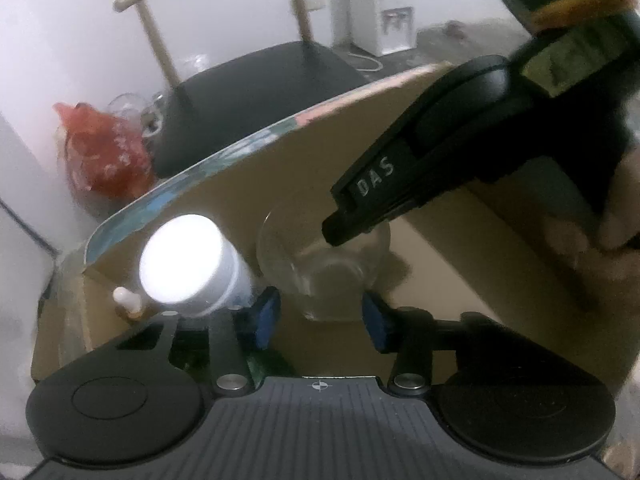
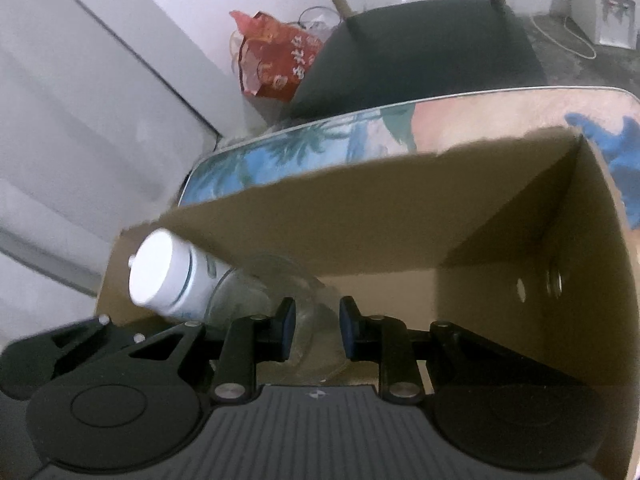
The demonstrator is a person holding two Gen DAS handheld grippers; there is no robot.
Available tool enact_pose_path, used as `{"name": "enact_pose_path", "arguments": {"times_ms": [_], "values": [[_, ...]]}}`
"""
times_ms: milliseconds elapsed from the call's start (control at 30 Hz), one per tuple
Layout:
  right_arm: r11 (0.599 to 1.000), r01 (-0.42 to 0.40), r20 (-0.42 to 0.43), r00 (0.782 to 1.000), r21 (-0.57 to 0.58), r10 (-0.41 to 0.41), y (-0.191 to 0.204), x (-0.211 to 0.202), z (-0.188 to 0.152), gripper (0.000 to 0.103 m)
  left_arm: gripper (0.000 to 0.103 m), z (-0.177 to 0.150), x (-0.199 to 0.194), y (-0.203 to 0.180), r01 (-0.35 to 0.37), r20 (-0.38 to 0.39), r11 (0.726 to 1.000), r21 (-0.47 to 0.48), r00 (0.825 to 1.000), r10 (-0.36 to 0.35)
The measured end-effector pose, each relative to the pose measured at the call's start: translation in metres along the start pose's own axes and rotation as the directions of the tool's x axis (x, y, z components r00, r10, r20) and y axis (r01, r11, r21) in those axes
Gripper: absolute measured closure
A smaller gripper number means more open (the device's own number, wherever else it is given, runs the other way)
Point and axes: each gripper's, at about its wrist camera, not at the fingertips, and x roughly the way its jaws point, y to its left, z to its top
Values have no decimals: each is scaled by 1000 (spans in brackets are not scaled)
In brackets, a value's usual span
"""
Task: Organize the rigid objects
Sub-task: 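Lower the cup beside the white bottle and open the right gripper, then withdraw the right gripper from the box toward the table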
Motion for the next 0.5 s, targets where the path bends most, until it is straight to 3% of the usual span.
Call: {"name": "enact_pose_path", "arguments": {"times_ms": [67, 167, 367, 433, 500], "values": [[1000, -15, 17, 1000, 18, 15, -1, 4, 3, 77, 67, 2, 1, 5, -13, -1, 999, -39, 1000, 13], [1000, -9, 20, 1000, 7, 8, 4, 10, 5, 75, 66, 2, 2, 16, 16, -19, 992, -122, 1000, -19], [1000, 7, 14, 1000, -25, -7, 17, 17, 3, 74, 66, -2, -7, 16, 4, -17, 990, -143, 1000, -6], [1000, -2, 7, 1000, -17, 2, 17, 16, 4, 69, 65, -1, -13, 19, 11, -7, 988, -156, 1000, -13], [1000, -15, 9, 1000, -1, 15, 17, 13, 2, 44, 64, -3, -26, 14, 9, 10, 991, -133, 1000, -8]]}}
